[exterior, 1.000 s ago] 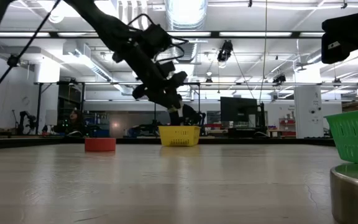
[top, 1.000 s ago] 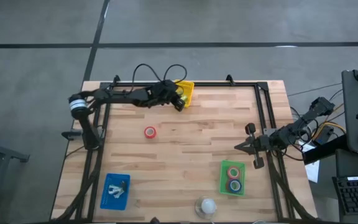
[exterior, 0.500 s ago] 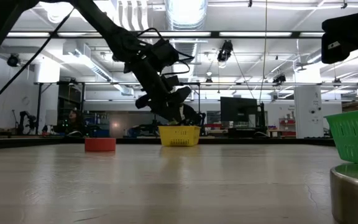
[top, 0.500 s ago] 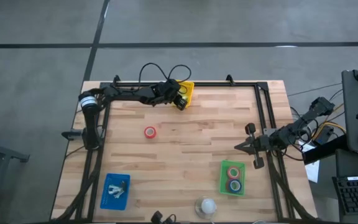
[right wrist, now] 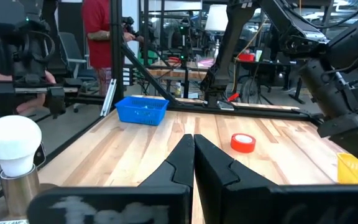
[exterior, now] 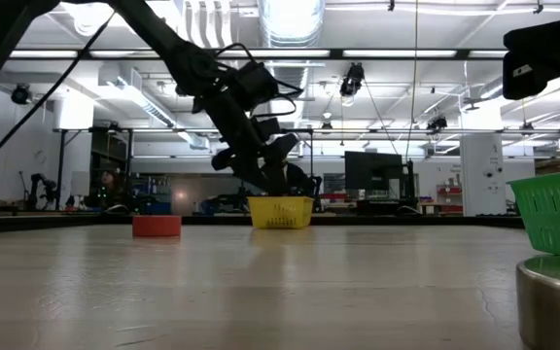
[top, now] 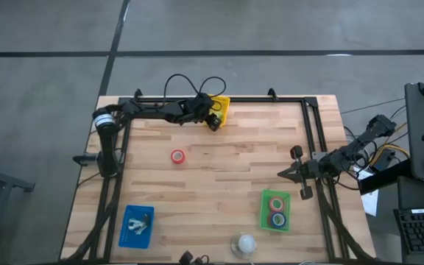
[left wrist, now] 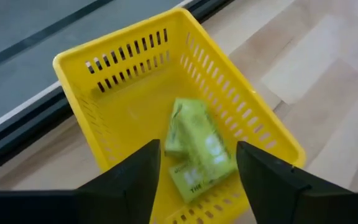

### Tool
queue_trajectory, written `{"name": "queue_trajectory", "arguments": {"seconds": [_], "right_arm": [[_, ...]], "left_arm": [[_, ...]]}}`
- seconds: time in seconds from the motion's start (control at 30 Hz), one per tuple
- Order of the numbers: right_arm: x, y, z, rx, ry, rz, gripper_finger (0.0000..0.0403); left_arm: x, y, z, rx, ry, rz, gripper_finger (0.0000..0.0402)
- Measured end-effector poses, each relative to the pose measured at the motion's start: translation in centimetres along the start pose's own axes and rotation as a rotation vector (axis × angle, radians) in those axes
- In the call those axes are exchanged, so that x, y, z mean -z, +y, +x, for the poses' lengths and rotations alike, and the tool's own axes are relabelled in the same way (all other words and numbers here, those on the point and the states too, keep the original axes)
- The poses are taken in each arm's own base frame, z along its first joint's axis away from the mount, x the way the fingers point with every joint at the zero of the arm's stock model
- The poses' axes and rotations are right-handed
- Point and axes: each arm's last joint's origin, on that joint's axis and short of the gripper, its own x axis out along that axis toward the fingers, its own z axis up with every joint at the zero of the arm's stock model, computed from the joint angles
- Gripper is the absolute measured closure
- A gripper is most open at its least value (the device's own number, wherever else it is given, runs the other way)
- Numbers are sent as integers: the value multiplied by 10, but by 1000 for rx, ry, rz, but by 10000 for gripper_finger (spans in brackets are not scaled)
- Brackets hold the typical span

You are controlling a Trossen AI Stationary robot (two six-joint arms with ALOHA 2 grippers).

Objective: Pick and place Stapler, Stapler remover, tape
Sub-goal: Put the red tape into the green bin

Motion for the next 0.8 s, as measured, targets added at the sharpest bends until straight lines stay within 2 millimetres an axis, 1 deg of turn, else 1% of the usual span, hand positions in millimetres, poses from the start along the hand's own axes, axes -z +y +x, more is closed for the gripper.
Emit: {"name": "queue_trajectory", "arguments": {"seconds": [0.07,0.17,0.27,0.43,0.53,0.63,0.8], "right_arm": [[0,0,0,0,0,0,394],[0,0,0,0,0,-1,394],[0,0,0,0,0,-2,394],[0,0,0,0,0,-2,394],[0,0,0,0,0,0,394],[0,0,0,0,0,-2,394],[0,0,0,0,0,-1,394]], "left_arm": [[0,1,-5,7,32,5,183],[0,1,-20,64,111,24,182],[2,2,-41,99,187,42,183],[11,0,-78,91,303,70,183],[22,-4,-96,105,332,98,183],[38,-6,-108,124,355,126,183],[68,0,-122,105,407,100,183]]}}
